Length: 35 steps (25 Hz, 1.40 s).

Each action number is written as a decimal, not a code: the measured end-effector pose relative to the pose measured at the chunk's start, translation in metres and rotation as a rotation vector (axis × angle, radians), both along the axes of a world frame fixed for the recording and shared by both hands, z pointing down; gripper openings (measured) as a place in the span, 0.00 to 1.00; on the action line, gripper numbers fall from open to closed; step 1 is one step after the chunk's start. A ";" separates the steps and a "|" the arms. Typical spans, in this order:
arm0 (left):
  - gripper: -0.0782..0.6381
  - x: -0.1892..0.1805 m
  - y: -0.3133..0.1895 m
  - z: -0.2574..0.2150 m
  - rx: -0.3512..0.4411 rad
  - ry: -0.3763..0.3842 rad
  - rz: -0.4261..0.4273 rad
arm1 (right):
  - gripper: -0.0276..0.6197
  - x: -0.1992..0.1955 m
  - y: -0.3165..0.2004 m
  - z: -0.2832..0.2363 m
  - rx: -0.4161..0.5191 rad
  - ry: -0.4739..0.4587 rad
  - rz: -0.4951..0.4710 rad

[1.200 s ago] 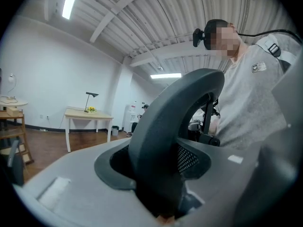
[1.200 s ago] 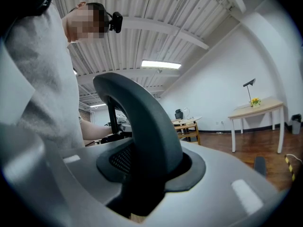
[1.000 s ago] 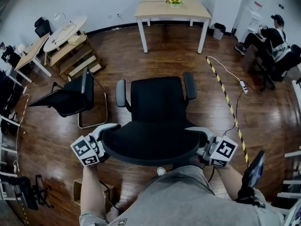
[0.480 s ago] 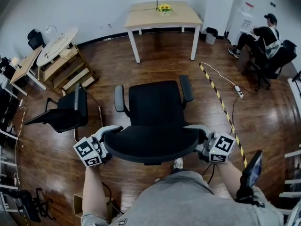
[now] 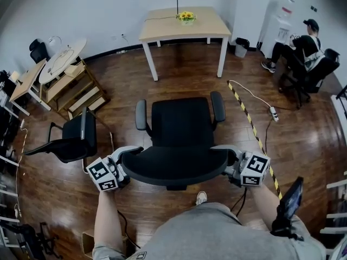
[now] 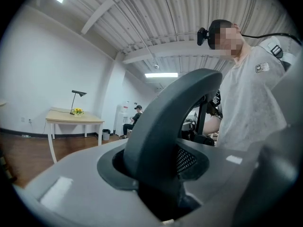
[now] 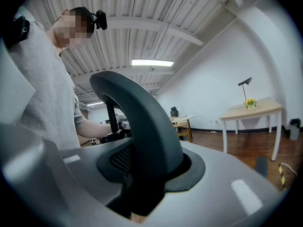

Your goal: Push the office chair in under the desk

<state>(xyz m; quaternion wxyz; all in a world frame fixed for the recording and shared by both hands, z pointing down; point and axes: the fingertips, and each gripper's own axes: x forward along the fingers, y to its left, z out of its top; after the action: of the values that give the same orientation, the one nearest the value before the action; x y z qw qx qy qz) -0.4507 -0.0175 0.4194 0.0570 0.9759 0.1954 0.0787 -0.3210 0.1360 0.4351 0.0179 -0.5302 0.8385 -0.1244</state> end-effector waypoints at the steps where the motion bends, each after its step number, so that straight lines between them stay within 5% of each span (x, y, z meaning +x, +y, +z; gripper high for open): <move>1: 0.36 0.005 -0.001 0.000 0.000 0.001 0.000 | 0.30 0.005 -0.001 0.001 -0.002 0.002 -0.003; 35: 0.34 0.196 -0.068 -0.012 -0.060 0.051 0.055 | 0.27 0.192 -0.070 -0.007 -0.055 0.022 -0.103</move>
<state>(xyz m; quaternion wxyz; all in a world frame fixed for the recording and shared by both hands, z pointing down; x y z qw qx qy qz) -0.2549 -0.0850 0.4073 0.0790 0.9697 0.2260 0.0494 -0.1286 0.0658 0.4286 -0.0126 -0.4879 0.8611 -0.1424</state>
